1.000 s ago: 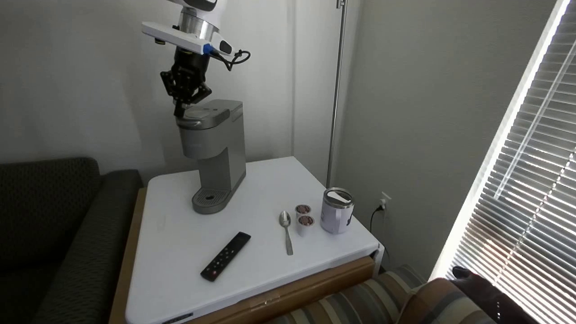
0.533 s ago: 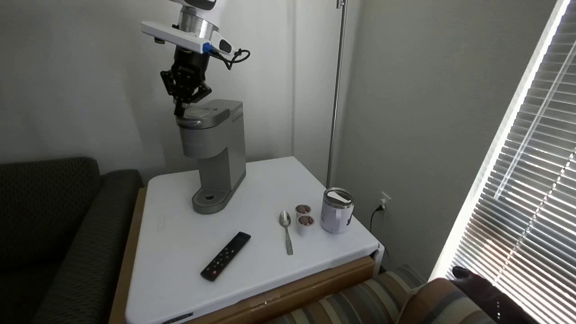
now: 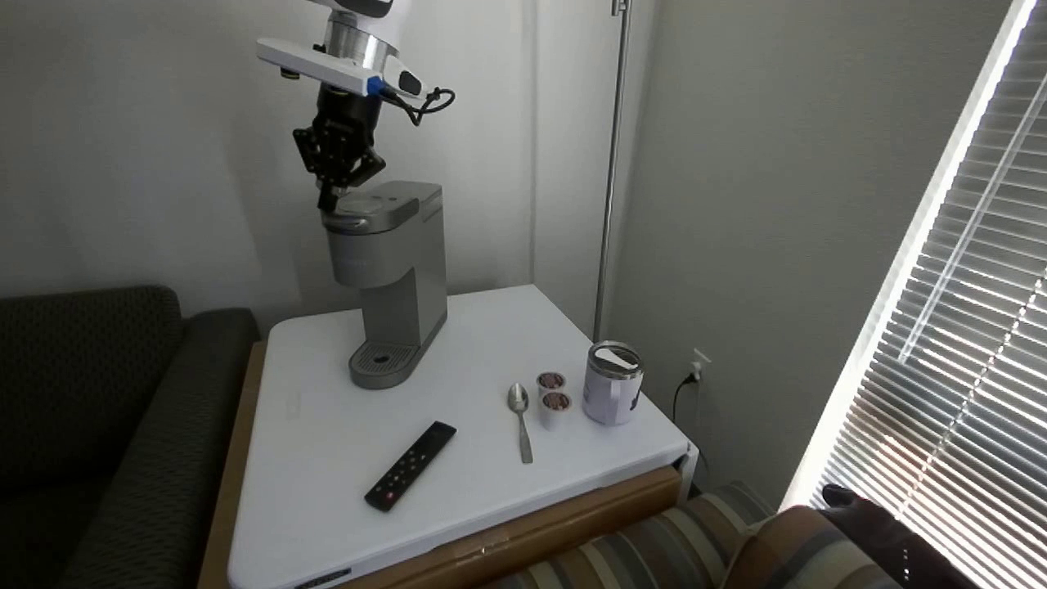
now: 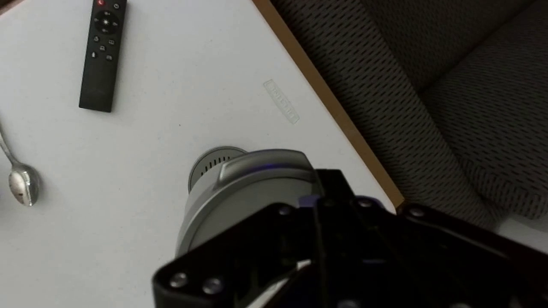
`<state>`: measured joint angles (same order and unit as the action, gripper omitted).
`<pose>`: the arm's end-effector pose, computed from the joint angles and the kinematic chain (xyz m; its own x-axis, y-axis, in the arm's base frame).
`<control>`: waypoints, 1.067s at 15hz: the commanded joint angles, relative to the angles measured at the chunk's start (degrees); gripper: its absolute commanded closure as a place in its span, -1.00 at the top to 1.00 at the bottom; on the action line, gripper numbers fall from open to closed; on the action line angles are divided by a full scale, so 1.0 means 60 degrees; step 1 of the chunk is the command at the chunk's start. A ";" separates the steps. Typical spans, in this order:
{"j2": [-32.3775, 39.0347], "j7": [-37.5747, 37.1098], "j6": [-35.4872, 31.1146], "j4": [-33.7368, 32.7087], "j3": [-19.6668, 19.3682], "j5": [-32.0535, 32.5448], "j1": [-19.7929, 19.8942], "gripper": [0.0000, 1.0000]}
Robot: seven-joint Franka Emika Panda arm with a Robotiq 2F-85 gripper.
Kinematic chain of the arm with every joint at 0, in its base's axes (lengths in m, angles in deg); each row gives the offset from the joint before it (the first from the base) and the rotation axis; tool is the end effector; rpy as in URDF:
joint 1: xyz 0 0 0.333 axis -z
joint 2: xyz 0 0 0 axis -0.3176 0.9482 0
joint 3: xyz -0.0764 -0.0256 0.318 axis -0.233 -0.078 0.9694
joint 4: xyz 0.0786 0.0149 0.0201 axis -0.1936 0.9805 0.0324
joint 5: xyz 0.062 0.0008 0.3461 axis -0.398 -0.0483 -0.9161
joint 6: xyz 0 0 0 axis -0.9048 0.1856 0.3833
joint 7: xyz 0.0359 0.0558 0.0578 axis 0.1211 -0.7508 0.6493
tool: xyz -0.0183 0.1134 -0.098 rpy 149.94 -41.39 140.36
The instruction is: Close the lid of the coffee maker
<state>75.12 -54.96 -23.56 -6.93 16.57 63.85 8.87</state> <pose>0.6908 0.1869 0.3303 0.8998 0.3669 -0.2362 0.3137 -0.9201 -0.2343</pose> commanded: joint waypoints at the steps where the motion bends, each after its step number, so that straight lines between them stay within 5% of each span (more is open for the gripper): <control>1: -0.0042 0.0152 -0.0383 0.0070 -0.0090 0.0137 -0.0009 -1.00; 9: -0.0182 0.0420 -0.1201 0.0143 -0.0009 0.0003 0.0092 -1.00; 16: -0.0343 -0.0724 -0.1206 0.0384 0.0002 -0.0163 0.0155 -1.00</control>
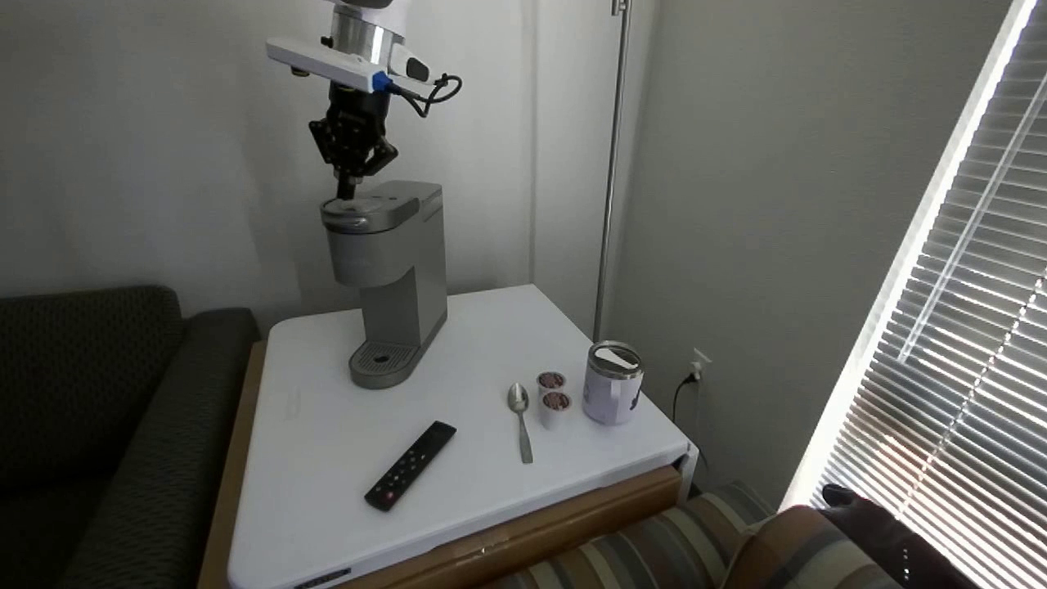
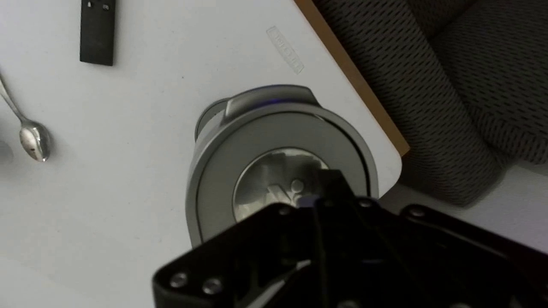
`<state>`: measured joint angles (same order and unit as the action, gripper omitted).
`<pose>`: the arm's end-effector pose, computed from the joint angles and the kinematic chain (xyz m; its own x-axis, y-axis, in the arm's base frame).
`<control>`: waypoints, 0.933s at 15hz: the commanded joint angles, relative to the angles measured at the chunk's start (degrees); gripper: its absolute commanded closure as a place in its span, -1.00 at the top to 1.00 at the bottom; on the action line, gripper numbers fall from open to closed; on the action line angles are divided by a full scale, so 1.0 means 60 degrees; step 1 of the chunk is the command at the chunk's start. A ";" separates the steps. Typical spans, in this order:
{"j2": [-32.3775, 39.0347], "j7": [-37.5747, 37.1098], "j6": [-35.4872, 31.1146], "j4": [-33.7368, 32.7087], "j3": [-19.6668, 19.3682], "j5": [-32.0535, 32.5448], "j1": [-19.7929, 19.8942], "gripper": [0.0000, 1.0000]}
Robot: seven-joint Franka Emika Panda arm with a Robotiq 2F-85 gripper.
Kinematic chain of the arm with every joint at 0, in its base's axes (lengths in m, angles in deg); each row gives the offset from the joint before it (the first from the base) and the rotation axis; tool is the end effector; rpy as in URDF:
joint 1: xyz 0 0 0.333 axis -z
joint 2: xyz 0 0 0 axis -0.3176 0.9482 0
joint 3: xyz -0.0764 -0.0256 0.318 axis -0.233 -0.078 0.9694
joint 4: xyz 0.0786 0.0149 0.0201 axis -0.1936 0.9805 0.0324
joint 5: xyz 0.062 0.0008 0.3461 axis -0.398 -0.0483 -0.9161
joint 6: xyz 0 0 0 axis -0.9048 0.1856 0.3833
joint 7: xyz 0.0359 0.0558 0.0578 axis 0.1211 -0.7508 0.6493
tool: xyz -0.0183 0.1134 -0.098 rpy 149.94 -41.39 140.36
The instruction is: Close the lid of the coffee maker
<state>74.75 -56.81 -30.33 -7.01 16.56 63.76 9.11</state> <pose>0.7110 0.1874 0.3421 0.9411 0.3151 -0.1230 0.2835 -0.9331 -0.2210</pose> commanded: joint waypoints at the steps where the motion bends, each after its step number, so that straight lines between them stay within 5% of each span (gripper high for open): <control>1: -0.0299 -0.0571 -0.0119 0.0403 0.0008 -0.0161 0.0122 -1.00; 10: -0.0030 -0.0317 -0.0336 0.0000 0.0006 -0.0011 0.0001 -1.00; 14: -0.0191 -0.1535 -0.0291 0.0089 -0.0182 0.0056 -0.0031 -1.00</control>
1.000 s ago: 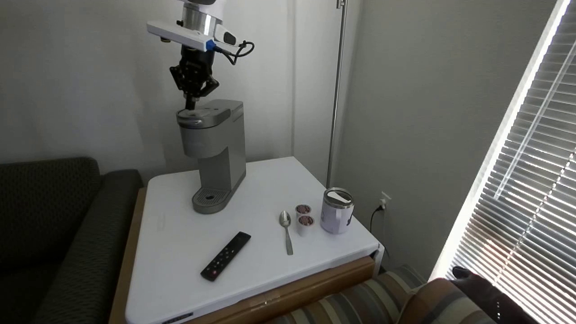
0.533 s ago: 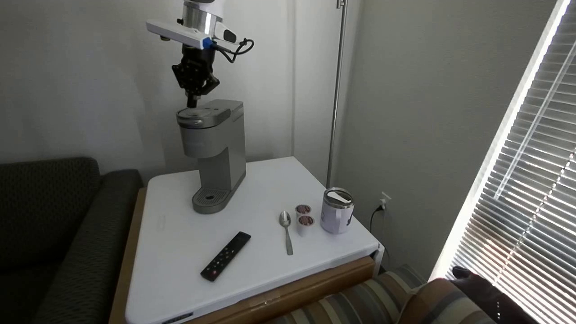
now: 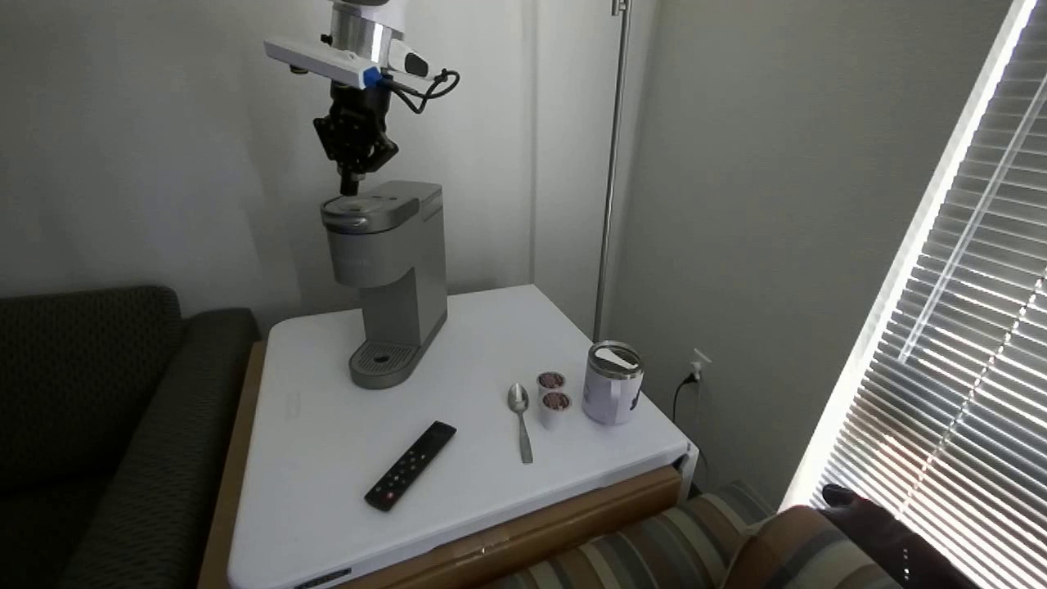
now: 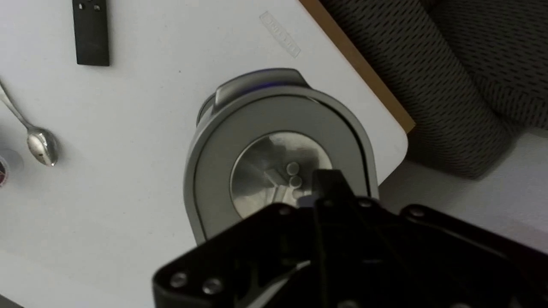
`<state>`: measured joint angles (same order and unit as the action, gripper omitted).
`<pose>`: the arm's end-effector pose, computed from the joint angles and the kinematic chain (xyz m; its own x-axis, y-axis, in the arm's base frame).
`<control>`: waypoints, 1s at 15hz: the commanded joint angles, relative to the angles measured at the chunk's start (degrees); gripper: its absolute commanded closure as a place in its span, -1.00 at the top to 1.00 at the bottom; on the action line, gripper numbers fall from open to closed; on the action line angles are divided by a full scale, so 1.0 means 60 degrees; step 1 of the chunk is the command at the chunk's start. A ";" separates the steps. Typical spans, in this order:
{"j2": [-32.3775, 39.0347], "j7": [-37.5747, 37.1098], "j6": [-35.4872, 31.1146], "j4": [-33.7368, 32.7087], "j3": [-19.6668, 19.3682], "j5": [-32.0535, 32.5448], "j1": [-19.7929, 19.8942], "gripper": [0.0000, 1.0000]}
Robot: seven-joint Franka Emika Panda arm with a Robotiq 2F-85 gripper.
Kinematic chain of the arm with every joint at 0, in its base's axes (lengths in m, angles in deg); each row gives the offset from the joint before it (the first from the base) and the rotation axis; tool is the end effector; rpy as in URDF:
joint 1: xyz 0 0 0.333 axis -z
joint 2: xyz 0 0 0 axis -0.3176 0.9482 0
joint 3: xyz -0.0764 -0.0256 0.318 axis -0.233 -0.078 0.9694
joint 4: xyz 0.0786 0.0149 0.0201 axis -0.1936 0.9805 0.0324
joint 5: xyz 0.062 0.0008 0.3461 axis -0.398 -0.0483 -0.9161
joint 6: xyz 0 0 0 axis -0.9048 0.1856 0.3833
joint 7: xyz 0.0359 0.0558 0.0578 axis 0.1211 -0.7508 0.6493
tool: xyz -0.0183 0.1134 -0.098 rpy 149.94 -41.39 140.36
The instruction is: Close the lid of the coffee maker
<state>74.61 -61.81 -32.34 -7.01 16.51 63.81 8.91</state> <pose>0.7160 0.1903 0.3462 0.9677 0.2291 -0.1054 0.2037 -0.9565 -0.2089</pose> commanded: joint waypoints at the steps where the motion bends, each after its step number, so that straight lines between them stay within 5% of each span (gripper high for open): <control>1: -0.0222 -0.1151 0.0060 0.0121 -0.0224 0.0046 0.0012 -1.00; 15: -0.0480 -0.6437 0.1007 0.0253 -0.0819 0.0059 -0.0052 -1.00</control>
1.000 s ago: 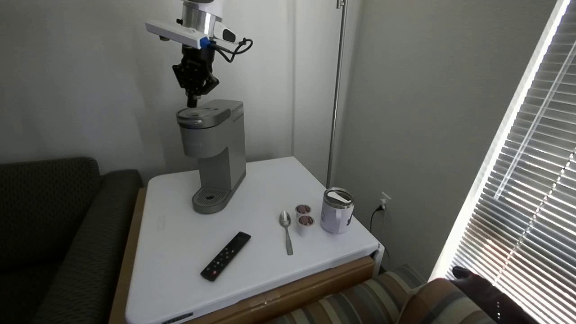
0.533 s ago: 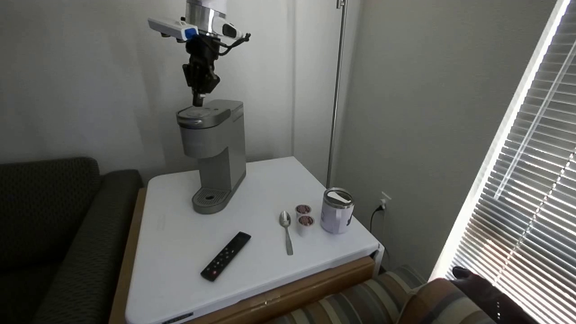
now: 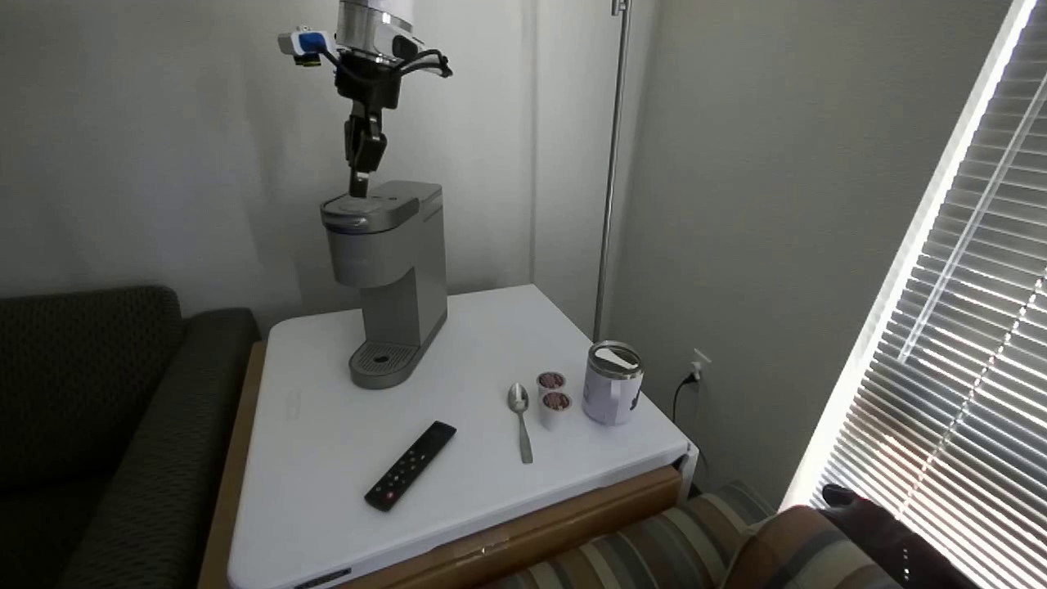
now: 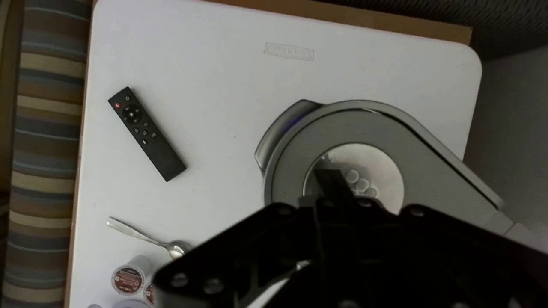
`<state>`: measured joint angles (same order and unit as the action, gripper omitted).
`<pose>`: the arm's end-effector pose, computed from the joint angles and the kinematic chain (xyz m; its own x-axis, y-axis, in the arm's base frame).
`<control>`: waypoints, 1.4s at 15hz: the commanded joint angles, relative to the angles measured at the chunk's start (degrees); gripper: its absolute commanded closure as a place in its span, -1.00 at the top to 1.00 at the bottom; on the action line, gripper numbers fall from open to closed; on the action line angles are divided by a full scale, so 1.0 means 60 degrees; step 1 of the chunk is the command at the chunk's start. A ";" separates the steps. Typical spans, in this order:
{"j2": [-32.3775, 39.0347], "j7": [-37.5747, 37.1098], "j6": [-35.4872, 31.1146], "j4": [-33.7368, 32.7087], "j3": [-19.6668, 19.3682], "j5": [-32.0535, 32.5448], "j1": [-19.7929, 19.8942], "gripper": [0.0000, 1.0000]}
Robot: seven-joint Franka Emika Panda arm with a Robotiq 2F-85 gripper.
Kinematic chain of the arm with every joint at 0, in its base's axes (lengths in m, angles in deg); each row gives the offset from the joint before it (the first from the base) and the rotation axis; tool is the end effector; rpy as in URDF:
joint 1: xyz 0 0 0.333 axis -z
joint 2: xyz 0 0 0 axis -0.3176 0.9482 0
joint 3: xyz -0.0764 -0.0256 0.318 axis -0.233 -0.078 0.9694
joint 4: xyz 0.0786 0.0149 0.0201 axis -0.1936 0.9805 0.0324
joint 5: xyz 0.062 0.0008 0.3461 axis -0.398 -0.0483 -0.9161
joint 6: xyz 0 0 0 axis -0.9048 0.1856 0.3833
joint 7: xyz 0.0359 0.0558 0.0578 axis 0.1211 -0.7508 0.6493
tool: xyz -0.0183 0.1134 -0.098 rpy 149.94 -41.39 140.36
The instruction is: Close the lid of the coffee maker
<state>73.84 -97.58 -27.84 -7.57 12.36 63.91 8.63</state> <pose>0.7096 0.1664 0.3513 0.8884 -0.4057 -0.2150 -0.4195 -0.9075 -0.0212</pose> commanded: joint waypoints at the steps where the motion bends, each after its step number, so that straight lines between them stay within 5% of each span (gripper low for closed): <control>1: -0.0369 -0.0430 0.0249 0.0322 -0.0075 0.0029 0.0018 -1.00; 3: -0.0427 -0.0134 0.0211 0.0298 -0.0007 0.0024 0.0059 -0.46; 13: -0.0752 0.0596 0.0149 0.0303 0.0112 -0.0137 0.0161 0.93; 21: -0.0888 0.0807 0.0121 0.0324 0.0199 -0.0241 0.0218 1.00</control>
<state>70.04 -94.57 -27.47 -7.60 12.68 63.60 8.85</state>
